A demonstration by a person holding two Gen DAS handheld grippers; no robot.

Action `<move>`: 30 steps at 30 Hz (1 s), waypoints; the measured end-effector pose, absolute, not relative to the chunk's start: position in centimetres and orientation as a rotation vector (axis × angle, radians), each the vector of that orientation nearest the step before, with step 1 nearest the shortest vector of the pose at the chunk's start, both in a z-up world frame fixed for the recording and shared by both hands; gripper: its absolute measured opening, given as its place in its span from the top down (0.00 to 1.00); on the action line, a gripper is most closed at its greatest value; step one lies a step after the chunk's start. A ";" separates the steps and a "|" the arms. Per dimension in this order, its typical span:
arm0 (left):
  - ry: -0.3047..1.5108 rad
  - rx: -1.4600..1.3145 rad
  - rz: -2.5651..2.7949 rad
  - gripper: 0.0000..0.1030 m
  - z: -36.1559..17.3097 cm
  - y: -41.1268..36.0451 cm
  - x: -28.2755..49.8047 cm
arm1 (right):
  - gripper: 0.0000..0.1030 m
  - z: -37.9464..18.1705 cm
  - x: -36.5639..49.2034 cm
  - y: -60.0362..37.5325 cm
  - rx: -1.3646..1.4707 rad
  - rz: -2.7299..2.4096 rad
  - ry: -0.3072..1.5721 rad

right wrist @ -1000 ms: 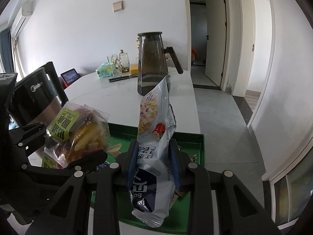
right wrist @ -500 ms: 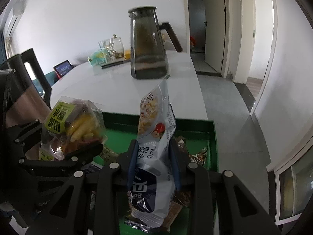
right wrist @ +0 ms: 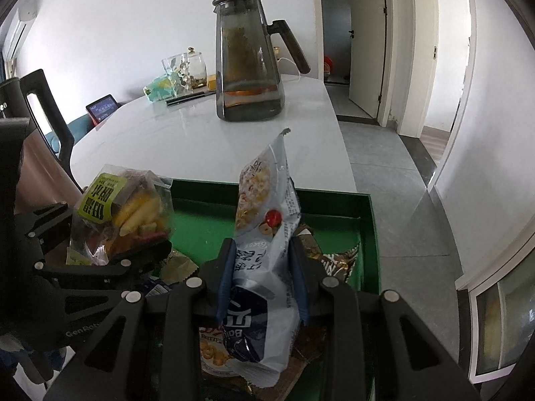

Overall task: Organize snacks
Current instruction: 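Lower both bags into the tray and open both tools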

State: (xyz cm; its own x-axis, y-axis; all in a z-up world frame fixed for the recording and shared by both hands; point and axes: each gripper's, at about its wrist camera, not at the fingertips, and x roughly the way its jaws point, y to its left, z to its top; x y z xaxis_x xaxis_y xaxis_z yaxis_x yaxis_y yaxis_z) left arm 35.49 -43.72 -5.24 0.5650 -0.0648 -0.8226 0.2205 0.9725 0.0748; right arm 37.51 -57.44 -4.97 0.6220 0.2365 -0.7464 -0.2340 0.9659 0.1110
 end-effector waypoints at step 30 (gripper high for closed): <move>0.948 0.189 -0.165 0.43 -5.4 -43.8 35.3 | 0.97 -3.8 35.6 -57.3 -0.027 0.271 0.813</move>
State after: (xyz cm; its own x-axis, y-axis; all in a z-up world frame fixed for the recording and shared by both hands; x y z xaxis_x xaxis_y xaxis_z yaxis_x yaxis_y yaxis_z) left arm 35.35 -43.80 -5.39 0.5733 -0.0569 -0.8174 0.2220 0.9711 0.0881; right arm 35.57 -57.27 -3.83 0.6544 0.2285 -0.7208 -0.2492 0.9652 0.0796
